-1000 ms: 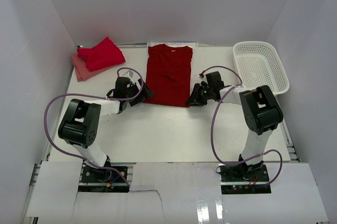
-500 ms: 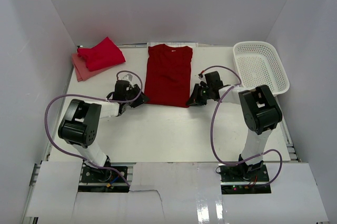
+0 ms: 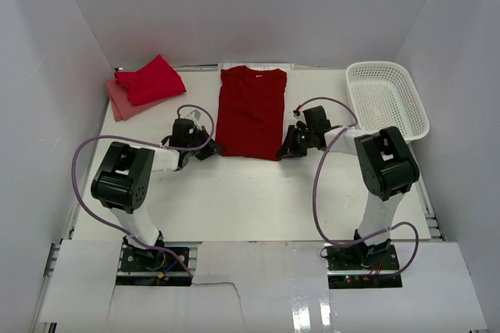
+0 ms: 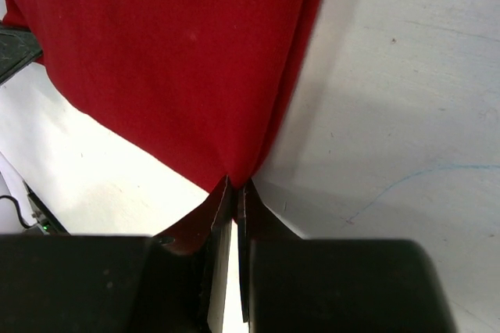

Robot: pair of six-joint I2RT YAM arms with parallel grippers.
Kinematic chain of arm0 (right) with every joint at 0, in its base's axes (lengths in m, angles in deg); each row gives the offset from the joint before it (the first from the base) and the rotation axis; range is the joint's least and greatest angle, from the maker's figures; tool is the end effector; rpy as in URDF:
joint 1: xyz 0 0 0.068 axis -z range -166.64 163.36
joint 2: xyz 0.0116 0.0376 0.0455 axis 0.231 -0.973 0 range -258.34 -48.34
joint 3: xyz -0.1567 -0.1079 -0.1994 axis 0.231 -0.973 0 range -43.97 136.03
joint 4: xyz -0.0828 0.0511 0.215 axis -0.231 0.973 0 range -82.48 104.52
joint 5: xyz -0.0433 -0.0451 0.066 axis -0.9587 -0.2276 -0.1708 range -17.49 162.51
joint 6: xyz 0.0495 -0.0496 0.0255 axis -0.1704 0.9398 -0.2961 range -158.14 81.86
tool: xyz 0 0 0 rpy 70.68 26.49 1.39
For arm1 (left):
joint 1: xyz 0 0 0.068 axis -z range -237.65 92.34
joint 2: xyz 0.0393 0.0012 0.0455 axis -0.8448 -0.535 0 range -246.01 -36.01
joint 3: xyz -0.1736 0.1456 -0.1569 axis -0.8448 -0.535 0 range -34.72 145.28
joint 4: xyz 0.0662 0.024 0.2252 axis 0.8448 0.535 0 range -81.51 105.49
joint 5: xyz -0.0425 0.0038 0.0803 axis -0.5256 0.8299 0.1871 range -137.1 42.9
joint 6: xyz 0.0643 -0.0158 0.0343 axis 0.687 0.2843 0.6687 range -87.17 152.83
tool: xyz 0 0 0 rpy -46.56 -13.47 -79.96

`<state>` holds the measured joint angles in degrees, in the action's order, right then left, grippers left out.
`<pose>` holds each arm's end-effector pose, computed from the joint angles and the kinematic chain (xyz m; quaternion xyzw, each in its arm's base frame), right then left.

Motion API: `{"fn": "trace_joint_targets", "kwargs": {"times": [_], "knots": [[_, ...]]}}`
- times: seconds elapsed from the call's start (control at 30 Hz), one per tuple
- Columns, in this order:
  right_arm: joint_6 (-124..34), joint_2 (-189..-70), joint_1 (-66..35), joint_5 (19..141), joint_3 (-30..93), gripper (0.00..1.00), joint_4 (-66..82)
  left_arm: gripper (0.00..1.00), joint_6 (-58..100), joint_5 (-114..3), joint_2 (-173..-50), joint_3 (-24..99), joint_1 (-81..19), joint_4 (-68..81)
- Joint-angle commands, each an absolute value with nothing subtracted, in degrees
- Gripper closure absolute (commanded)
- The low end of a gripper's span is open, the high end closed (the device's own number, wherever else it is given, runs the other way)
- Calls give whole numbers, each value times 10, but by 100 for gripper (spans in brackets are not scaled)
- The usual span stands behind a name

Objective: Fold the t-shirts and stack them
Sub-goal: Grab one side of the 2/3 rectangular tshirt with both arms

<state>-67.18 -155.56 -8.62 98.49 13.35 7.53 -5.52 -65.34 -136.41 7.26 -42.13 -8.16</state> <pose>0.3318 0.1636 0.1410 -0.0205 0.9184 0.3344 0.2105 0.3155 -0.1080 0.1332 -0.1149 0.8962 -0.3117 0.2940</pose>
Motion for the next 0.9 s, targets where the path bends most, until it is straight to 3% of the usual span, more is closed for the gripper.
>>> {"fn": "trace_joint_targets", "kwargs": {"times": [0.0, 0.47, 0.7, 0.87], "knots": [[-635, -1525, -98, 982, 110, 92, 118, 100, -34, -674, -1364, 30, -409, 15], [-680, -1226, -185, 969, -175, 92, 180, 100, -118, -675, -1050, -148, -295, 159], [-707, -1051, -207, 981, -217, 92, 274, 100, -144, -674, -945, -167, -268, 232], [-705, -1006, -207, 1037, -181, 92, 312, 100, -151, -707, -921, -115, -265, 278]]}}
